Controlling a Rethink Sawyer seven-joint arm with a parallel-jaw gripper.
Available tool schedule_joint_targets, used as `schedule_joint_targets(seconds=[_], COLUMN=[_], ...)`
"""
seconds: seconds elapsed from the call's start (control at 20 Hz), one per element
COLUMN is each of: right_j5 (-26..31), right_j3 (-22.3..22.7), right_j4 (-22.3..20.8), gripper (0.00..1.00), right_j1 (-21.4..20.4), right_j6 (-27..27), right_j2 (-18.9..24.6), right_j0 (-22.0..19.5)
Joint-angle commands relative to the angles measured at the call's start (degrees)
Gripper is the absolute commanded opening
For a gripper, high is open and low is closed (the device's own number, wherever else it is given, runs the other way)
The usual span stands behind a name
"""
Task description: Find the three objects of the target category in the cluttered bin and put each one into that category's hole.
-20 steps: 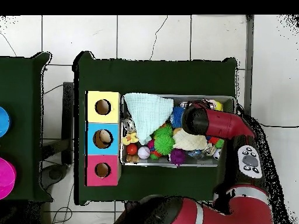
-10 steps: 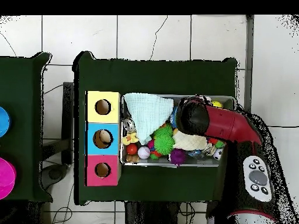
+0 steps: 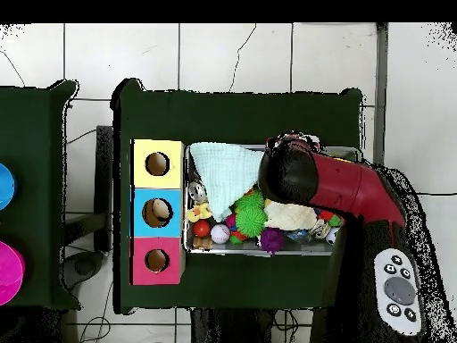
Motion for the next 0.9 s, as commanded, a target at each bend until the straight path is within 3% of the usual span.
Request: schedule_joint_targets(seconds=[0.05,0.65,0.9], right_j5=[9.73,12.17,12.38], right_j3=[8.18,6.39,3.42], right_j4=[3.88,7.72,9.61], gripper=[0.0,0.0,0.0], right_j1=[-1.97,-1.37,1.75], right_j6=[5.67,7.79,7.39], right_j2=[5.51,4.75,6.2], right_j0=[0.91,5.36,5.96])
